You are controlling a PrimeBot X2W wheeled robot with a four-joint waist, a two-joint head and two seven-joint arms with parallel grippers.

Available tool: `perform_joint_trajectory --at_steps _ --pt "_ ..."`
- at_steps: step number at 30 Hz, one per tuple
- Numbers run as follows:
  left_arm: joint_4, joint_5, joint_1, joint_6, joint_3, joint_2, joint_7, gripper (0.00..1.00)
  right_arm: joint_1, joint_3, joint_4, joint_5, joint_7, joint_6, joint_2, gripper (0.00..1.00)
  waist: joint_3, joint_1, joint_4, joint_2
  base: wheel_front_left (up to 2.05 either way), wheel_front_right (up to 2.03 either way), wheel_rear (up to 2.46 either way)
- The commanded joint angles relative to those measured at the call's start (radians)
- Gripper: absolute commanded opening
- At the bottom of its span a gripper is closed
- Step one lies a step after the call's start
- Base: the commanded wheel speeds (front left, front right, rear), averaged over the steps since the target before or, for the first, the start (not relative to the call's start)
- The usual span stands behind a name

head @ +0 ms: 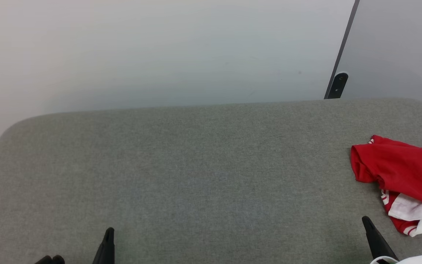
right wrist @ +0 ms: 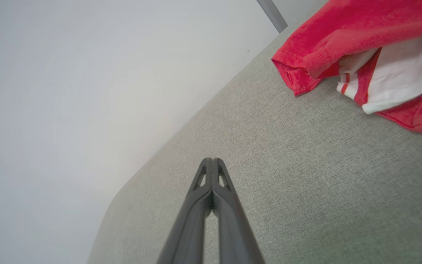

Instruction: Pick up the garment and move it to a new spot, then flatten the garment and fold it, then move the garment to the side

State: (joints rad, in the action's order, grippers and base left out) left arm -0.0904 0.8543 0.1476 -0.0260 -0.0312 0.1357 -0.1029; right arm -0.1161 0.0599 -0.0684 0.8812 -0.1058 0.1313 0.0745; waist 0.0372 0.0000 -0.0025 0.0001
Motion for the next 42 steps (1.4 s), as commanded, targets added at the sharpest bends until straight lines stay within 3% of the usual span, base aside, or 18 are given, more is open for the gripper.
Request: perform_joint_trajectory --at_steps 1,42 --pt "0.003 0.04 -0.027 -0.009 0.008 0.002 0.007 0.0 0.03 0.006 0.003 0.042 0.002 0.0 0.0 0.0 -0.001 0.0 0.0 -0.0001 0.0 0.0 0.0" --pt "-0.084 0.464 -0.159 -0.066 0.063 -0.03 0.107 0.0 0.143 0.031 -0.098 0.432 -0.002 -0.001 -0.011 0.0 -0.019 0.0 0.001 -0.0001 0.0 0.0 0.0"
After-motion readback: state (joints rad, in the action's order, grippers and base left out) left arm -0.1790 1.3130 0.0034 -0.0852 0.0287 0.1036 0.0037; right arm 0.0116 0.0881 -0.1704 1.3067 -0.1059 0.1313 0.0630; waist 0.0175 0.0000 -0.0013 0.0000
